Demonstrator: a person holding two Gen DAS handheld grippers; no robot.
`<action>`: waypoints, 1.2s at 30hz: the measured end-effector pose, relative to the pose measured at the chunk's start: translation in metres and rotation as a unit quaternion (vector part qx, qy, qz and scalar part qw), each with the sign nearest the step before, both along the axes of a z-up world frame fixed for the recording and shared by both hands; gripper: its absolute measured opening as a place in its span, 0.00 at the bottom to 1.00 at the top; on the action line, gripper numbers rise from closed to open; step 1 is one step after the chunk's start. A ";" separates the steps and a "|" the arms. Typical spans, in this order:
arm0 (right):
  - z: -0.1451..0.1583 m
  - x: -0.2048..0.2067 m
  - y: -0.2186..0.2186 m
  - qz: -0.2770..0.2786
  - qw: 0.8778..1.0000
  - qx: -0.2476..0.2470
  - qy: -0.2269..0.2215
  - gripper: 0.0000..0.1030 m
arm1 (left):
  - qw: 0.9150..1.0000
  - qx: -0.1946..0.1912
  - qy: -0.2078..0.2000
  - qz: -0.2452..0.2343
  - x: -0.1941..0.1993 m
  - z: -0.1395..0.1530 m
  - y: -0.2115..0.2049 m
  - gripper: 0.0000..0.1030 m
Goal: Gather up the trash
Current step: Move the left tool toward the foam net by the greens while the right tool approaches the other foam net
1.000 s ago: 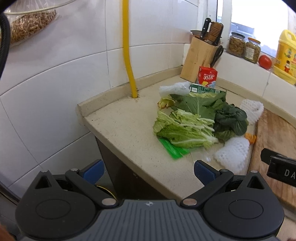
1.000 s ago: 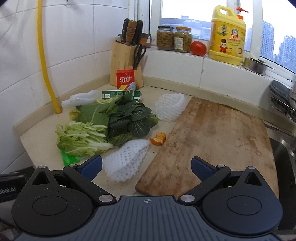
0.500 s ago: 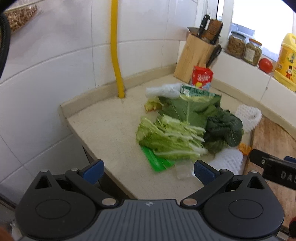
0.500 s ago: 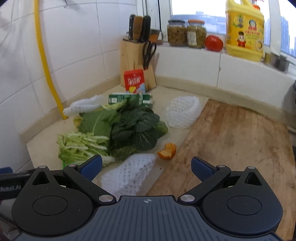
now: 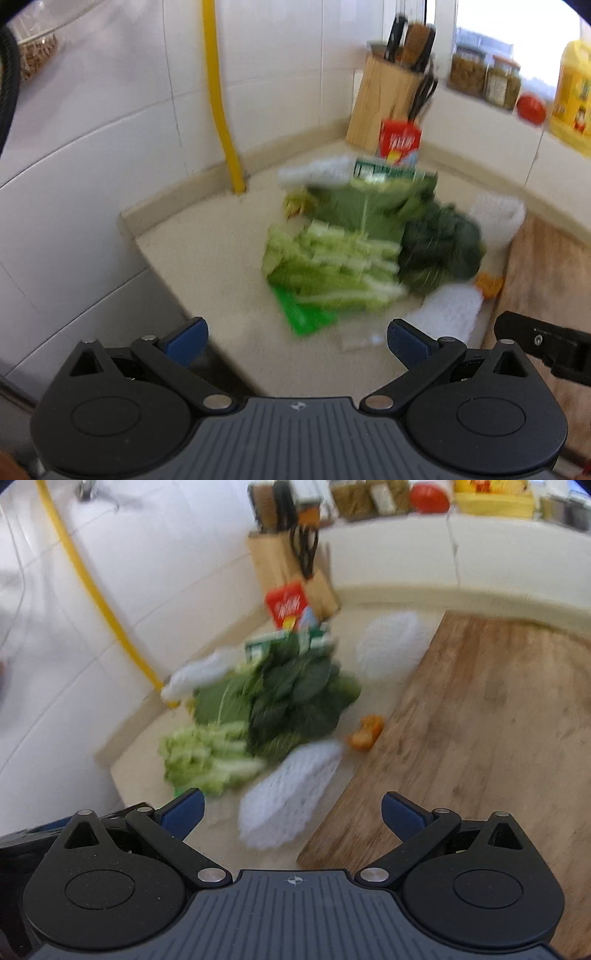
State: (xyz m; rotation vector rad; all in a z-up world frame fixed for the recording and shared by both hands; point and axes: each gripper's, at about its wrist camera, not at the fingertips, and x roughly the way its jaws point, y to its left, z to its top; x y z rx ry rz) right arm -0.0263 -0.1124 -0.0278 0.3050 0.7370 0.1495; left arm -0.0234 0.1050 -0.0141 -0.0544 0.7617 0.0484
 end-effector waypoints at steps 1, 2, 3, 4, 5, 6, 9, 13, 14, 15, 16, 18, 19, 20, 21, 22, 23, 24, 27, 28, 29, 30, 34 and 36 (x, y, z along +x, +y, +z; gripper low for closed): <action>0.004 -0.002 0.000 -0.004 1.000 -0.005 -0.018 1.00 | 1.000 -0.010 -0.004 -0.005 0.002 0.002 0.001 1.00; 0.010 -0.005 0.000 -0.006 0.999 -0.007 -0.038 1.00 | 1.000 -0.022 -0.007 -0.013 0.004 0.004 0.002 1.00; 0.016 -0.010 0.000 -0.005 0.998 -0.005 -0.059 1.00 | 0.999 -0.033 -0.011 -0.020 0.007 0.006 0.003 1.00; 0.020 -0.013 -0.001 -0.006 0.998 -0.001 -0.070 1.00 | 0.999 -0.045 -0.017 -0.025 0.011 0.008 0.005 1.00; 0.019 -0.008 -0.003 -0.010 0.998 0.005 -0.062 1.00 | 0.998 -0.054 -0.025 -0.028 0.014 0.011 0.006 1.00; 0.015 -0.003 -0.005 -0.008 0.999 0.019 -0.038 1.00 | 0.997 -0.063 -0.033 -0.029 0.017 0.013 0.007 1.00; -0.001 0.011 -0.010 0.014 0.996 0.080 0.032 1.00 | 0.995 -0.079 -0.051 -0.042 0.024 0.020 0.010 1.00; 0.027 0.000 -0.001 -0.022 0.998 0.014 -0.055 1.00 | 0.992 -0.083 -0.060 -0.072 0.031 0.023 0.010 1.00; 0.037 -0.007 0.003 -0.034 0.995 -0.012 -0.090 1.00 | 0.991 -0.082 -0.065 -0.081 0.032 0.025 0.009 1.00; 0.043 -0.011 0.007 -0.048 0.991 -0.032 -0.121 1.00 | 0.990 -0.078 -0.071 -0.090 0.032 0.027 0.009 1.00; 0.043 -0.012 0.007 -0.062 0.989 -0.026 -0.134 1.00 | 0.989 -0.078 -0.080 -0.101 0.031 0.029 0.009 1.00; 0.026 0.003 0.003 -0.042 0.997 0.025 -0.064 1.00 | 0.985 -0.079 -0.095 -0.120 0.030 0.033 0.010 1.00; 0.013 0.015 0.005 -0.024 0.999 0.044 -0.011 1.00 | 0.985 -0.072 -0.100 -0.120 0.030 0.034 0.010 0.99; 0.006 0.019 0.004 -0.021 0.998 0.060 0.009 0.99 | 0.986 -0.062 -0.101 -0.118 0.032 0.034 0.010 1.00; 0.007 0.019 0.005 -0.026 0.998 0.056 0.004 0.99 | 0.986 -0.060 -0.096 -0.123 0.035 0.033 0.010 1.00; 0.013 0.017 0.005 -0.031 0.998 0.044 -0.015 1.00 | 0.987 -0.056 -0.087 -0.125 0.039 0.031 0.010 0.99; 0.017 0.016 0.007 -0.035 0.998 0.030 -0.037 1.00 | 0.987 -0.055 -0.081 -0.126 0.043 0.028 0.011 0.99; 0.018 0.016 0.009 -0.038 0.998 0.024 -0.049 1.00 | 0.987 -0.056 -0.078 -0.130 0.047 0.026 0.013 0.99; 0.000 0.030 0.013 -0.033 0.999 0.024 -0.020 1.00 | 0.986 -0.026 -0.080 -0.142 0.055 0.017 0.013 0.99; -0.002 0.034 0.011 -0.033 0.999 0.022 -0.008 1.00 | 0.985 -0.006 -0.082 -0.150 0.056 0.013 0.012 0.99; -0.002 0.031 0.011 -0.037 0.999 0.021 -0.005 1.00 | 0.983 0.016 -0.086 -0.164 0.056 0.008 0.009 0.99; -0.002 0.032 0.009 -0.043 0.999 0.018 -0.004 1.00 | 0.979 0.037 -0.087 -0.180 0.057 0.003 0.006 0.99; -0.003 0.032 0.006 -0.054 0.999 -0.001 0.005 1.00 | 0.968 0.074 -0.071 -0.230 0.066 -0.017 -0.003 0.99; -0.005 0.032 0.007 -0.053 0.998 -0.004 0.013 1.00 | 0.967 0.076 -0.062 -0.234 0.073 -0.023 -0.004 0.99</action>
